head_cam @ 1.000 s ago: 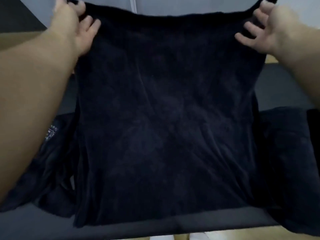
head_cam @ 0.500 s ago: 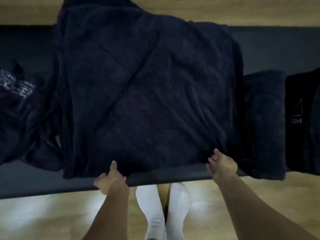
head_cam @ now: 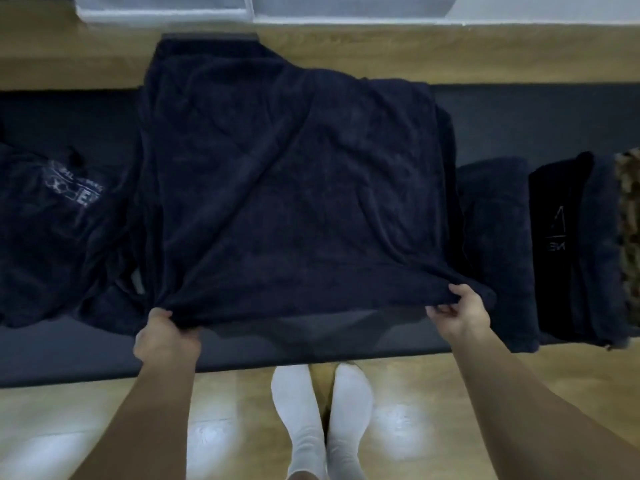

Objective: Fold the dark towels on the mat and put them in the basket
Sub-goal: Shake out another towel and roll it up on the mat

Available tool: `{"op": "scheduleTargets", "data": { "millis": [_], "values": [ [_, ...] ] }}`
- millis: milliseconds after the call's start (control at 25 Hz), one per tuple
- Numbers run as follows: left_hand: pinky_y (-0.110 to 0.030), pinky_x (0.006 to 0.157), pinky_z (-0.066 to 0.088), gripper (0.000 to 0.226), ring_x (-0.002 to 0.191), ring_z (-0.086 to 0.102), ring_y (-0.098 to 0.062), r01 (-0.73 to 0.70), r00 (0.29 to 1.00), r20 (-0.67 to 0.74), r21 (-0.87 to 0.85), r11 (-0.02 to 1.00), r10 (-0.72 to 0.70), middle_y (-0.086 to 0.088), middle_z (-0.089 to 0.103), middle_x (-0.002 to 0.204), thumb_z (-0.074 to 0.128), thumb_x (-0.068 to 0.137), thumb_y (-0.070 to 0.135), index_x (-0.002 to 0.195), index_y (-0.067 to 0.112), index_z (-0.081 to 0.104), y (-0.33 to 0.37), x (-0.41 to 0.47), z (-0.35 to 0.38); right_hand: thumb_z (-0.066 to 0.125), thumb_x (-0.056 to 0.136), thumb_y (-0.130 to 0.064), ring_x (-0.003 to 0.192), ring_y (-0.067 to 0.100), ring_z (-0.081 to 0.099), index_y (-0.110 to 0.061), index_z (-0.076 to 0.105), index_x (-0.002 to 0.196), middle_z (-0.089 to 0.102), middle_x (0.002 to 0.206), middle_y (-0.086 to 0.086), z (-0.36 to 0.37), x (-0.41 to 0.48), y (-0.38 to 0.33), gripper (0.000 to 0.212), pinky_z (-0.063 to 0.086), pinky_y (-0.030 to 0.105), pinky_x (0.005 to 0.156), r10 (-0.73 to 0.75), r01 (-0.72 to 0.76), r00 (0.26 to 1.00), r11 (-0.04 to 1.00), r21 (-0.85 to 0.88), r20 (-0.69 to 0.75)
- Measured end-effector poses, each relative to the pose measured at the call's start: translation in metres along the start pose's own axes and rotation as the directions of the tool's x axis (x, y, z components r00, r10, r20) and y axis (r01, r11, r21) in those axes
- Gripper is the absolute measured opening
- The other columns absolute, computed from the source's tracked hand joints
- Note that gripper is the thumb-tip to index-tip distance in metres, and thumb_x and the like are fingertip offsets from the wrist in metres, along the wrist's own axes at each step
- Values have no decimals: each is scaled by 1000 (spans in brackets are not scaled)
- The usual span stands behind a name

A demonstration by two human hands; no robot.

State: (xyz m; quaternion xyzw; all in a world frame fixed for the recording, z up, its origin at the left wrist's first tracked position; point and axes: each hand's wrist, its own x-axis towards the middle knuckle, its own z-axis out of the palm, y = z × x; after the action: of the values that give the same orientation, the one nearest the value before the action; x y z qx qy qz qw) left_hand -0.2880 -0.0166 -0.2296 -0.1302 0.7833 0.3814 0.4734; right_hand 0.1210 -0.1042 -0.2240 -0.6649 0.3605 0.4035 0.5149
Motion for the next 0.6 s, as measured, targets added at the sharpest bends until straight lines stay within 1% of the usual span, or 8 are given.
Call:
{"op": "scheduleTargets", "data": {
  "millis": [40, 120, 200, 240, 280, 360, 480, 600],
  "values": [
    [-42, 94, 51, 31, 105, 58, -23, 8, 999, -38, -80, 997, -11, -5, 55, 126, 48, 89, 9, 119, 15, 50, 14, -9, 4, 55, 96, -12, 103, 29, 61, -5, 52, 132, 57, 136, 15, 1, -7, -11, 37, 52, 41, 82, 5, -5, 1000, 1000, 26, 11],
    [-51, 95, 50, 53, 115, 59, -30, 53, 996, 90, -281, 958, -28, -7, 55, 133, 48, 87, 7, 139, 14, 47, 43, -36, 10, 52, 100, -21, 108, 30, 61, -8, 51, 136, 58, 135, 12, 9, -30, -36, 39, 54, 43, 79, 20, -23, 998, 999, 47, 63],
    [-50, 81, 58, 48, 112, 64, -32, 127, 979, 195, -345, 930, -61, -10, 62, 130, 58, 90, 19, 138, 19, 54, 73, -63, 18, 56, 98, -30, 108, 34, 62, -14, 53, 137, 59, 134, 14, 20, -53, -57, 42, 58, 43, 61, 32, -38, 996, 997, 73, 82],
    [-49, 72, 60, 47, 108, 66, -31, 141, 980, 182, -340, 930, -82, -9, 65, 125, 67, 88, 29, 133, 22, 58, 90, -75, 21, 57, 97, -34, 106, 35, 62, -17, 53, 138, 58, 135, 13, 29, -69, -68, 44, 58, 44, 54, 27, -36, 995, 996, 87, 97],
    [-47, 66, 60, 49, 105, 66, -30, 151, 980, 174, -337, 929, -96, -7, 66, 122, 73, 84, 37, 129, 25, 62, 104, -86, 24, 57, 97, -37, 104, 36, 61, -20, 52, 140, 56, 136, 12, 39, -86, -80, 46, 57, 46, 52, 18, -31, 992, 994, 103, 126],
    [-45, 63, 59, 50, 104, 66, -30, 117, 979, 199, -334, 935, -52, -7, 66, 122, 75, 82, 40, 128, 25, 63, 138, -110, 38, 57, 96, -42, 99, 36, 61, -19, 46, 145, 55, 135, 12, 70, -125, -108, 55, 57, 47, 55, -24, -1, 981, 991, 131, 190],
    [-43, 80, 55, 42, 111, 60, -24, 24, 934, 335, -412, 911, 126, -7, 57, 135, 56, 98, 37, 134, 14, 54, 210, -175, 83, 56, 96, -45, 105, 37, 62, -9, 40, 146, 54, 136, 16, 136, -198, -165, 63, 58, 48, 60, -123, 55, 910, 982, 178, 396],
    [-41, 98, 49, 43, 110, 56, -20, -121, 874, 362, -484, 867, 324, -3, 52, 138, 48, 102, 42, 135, 15, 49, 301, -255, 133, 55, 97, -44, 116, 33, 59, -9, 42, 143, 54, 138, 13, 205, -286, -235, 59, 55, 51, 83, -289, 130, 809, 937, 324, 512]
  ]
}}
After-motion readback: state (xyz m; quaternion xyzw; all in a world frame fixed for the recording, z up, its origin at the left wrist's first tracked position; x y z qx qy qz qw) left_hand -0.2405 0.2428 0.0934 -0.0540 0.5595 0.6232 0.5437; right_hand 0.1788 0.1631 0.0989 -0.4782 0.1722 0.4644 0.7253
